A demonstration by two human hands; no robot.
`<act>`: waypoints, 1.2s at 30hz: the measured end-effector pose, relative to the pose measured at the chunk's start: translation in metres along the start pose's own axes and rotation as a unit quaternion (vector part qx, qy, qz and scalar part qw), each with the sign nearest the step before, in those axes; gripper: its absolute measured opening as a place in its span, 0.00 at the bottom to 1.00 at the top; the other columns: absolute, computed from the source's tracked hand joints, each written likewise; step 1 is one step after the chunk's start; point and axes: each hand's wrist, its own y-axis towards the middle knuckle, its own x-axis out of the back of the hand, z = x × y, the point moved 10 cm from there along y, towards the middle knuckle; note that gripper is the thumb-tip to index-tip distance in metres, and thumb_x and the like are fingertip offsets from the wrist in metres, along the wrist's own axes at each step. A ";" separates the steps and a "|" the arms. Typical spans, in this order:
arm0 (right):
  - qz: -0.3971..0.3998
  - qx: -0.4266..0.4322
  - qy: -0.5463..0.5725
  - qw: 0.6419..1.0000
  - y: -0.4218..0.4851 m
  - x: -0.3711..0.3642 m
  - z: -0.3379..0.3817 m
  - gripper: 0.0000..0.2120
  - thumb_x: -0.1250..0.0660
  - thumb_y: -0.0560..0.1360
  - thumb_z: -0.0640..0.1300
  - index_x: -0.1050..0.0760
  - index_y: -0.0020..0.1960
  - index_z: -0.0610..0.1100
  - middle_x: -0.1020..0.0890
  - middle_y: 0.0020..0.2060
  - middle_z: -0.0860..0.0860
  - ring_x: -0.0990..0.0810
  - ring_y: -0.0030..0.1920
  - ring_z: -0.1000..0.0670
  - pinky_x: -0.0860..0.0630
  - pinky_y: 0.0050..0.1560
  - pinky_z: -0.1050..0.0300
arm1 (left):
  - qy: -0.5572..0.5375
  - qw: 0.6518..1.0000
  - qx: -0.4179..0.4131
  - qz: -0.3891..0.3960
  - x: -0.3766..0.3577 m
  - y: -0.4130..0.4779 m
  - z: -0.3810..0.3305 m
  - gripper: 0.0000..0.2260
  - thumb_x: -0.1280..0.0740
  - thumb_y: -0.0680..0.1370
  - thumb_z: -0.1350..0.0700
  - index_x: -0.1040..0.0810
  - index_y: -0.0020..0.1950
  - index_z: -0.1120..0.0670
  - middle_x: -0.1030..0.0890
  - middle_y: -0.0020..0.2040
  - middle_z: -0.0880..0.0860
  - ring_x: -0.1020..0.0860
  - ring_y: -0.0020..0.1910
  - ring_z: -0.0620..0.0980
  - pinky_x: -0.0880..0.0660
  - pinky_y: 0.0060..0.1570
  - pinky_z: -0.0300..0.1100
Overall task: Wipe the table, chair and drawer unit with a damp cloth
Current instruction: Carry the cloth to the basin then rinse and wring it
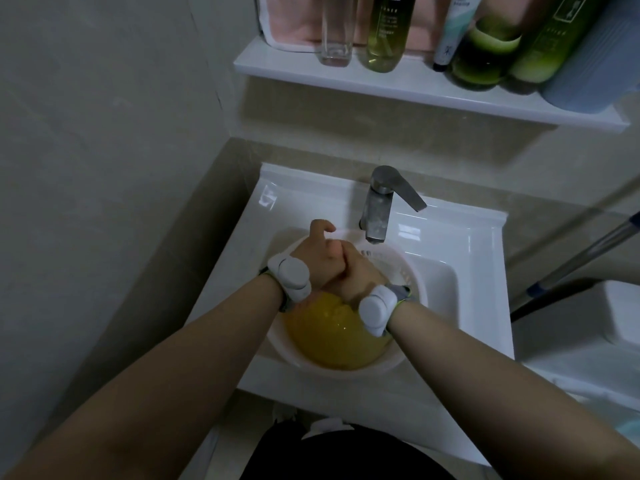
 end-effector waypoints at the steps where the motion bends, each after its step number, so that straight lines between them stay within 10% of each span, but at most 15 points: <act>1: -0.021 -0.005 0.037 0.999 0.002 0.002 -0.003 0.18 0.32 0.73 0.42 0.30 0.61 0.42 0.22 0.54 0.44 0.23 0.56 0.44 0.28 0.56 0.51 | -0.054 0.998 0.011 0.015 -0.001 0.000 0.003 0.20 0.39 0.77 0.59 0.40 0.67 0.56 0.24 0.40 0.52 0.25 0.38 0.50 0.26 0.41 0.44; 4: -0.066 -0.011 0.159 0.985 0.003 0.013 -0.018 0.11 0.30 0.72 0.43 0.27 0.52 0.50 0.21 0.46 0.50 0.22 0.49 0.47 0.25 0.52 0.52 | -0.205 0.973 0.105 -0.027 0.010 -0.003 0.026 0.18 0.41 0.79 0.58 0.36 0.69 0.58 0.25 0.56 0.58 0.26 0.58 0.60 0.29 0.58 0.50; 7: -0.073 0.000 0.220 0.973 -0.001 0.015 -0.023 0.13 0.27 0.70 0.42 0.27 0.47 0.57 0.20 0.41 0.57 0.21 0.45 0.50 0.23 0.48 0.56 | -0.243 0.938 0.246 -0.018 -0.012 -0.017 0.075 0.18 0.46 0.82 0.52 0.33 0.69 0.58 0.24 0.59 0.56 0.30 0.65 0.58 0.28 0.54 0.41; 10: -0.026 0.022 0.281 0.959 -0.007 0.006 -0.022 0.17 0.27 0.69 0.36 0.26 0.47 0.57 0.19 0.39 0.61 0.19 0.42 0.60 0.23 0.41 0.68 | -0.496 0.768 0.390 0.107 -0.073 -0.041 0.093 0.27 0.49 0.79 0.37 0.35 0.67 0.56 0.28 0.64 0.61 0.30 0.65 0.60 0.30 0.59 0.55; 12: 0.016 0.016 0.324 0.946 -0.013 -0.004 -0.026 0.18 0.27 0.69 0.34 0.25 0.51 0.53 0.18 0.43 0.56 0.19 0.44 0.57 0.21 0.44 0.64 | -0.570 0.716 0.382 0.125 -0.080 -0.039 0.088 0.31 0.47 0.77 0.35 0.30 0.66 0.58 0.26 0.63 0.62 0.26 0.61 0.59 0.26 0.55 0.56; 15: 0.036 -0.025 0.384 0.922 -0.016 -0.012 -0.042 0.16 0.28 0.70 0.35 0.26 0.55 0.45 0.18 0.48 0.45 0.19 0.51 0.44 0.21 0.52 0.49 | -0.570 0.741 0.313 0.170 -0.082 -0.034 0.063 0.18 0.35 0.71 0.45 0.16 0.49 0.58 0.16 0.43 0.57 0.18 0.40 0.51 0.21 0.37 0.42; 20: -0.042 -0.151 0.476 0.865 -0.009 -0.015 -0.086 0.12 0.33 0.76 0.47 0.23 0.57 0.43 0.18 0.53 0.40 0.19 0.54 0.41 0.25 0.60 0.42 | -0.688 0.665 0.275 0.094 -0.088 -0.024 0.058 0.13 0.40 0.79 0.60 0.26 0.61 0.61 0.26 0.60 0.61 0.26 0.57 0.56 0.30 0.57 0.46; 24: -0.037 -0.197 0.518 0.832 -0.002 -0.030 -0.093 0.19 0.37 0.77 0.52 0.28 0.65 0.44 0.22 0.60 0.42 0.23 0.61 0.40 0.28 0.63 0.43 | -0.693 0.658 0.268 0.123 -0.091 -0.030 0.050 0.15 0.33 0.68 0.61 0.20 0.53 0.63 0.27 0.62 0.61 0.28 0.56 0.56 0.36 0.64 0.45; 28: -0.021 -0.218 0.602 0.768 0.002 -0.047 -0.087 0.17 0.36 0.77 0.48 0.27 0.64 0.44 0.22 0.60 0.42 0.24 0.62 0.42 0.27 0.62 0.44 | -0.649 0.692 0.293 0.120 -0.093 -0.032 0.069 0.28 0.36 0.72 0.37 0.17 0.51 0.61 0.20 0.56 0.60 0.23 0.54 0.57 0.28 0.57 0.48; 33: -0.031 -0.180 0.519 0.835 0.011 -0.037 -0.076 0.11 0.36 0.78 0.44 0.25 0.58 0.41 0.21 0.56 0.39 0.23 0.60 0.39 0.29 0.65 0.42 | -0.497 0.816 0.238 0.175 -0.086 -0.033 0.073 0.31 0.33 0.66 0.37 0.26 0.62 0.55 0.21 0.48 0.57 0.21 0.39 0.51 0.24 0.35 0.44; 36: 0.001 -0.135 0.423 0.896 0.017 -0.032 -0.066 0.03 0.35 0.77 0.43 0.23 0.47 0.45 0.19 0.47 0.43 0.21 0.53 0.41 0.26 0.62 0.42 | -0.418 0.859 0.201 0.217 -0.086 -0.038 0.068 0.32 0.30 0.69 0.41 0.30 0.68 0.56 0.23 0.54 0.62 0.23 0.48 0.58 0.22 0.44 0.51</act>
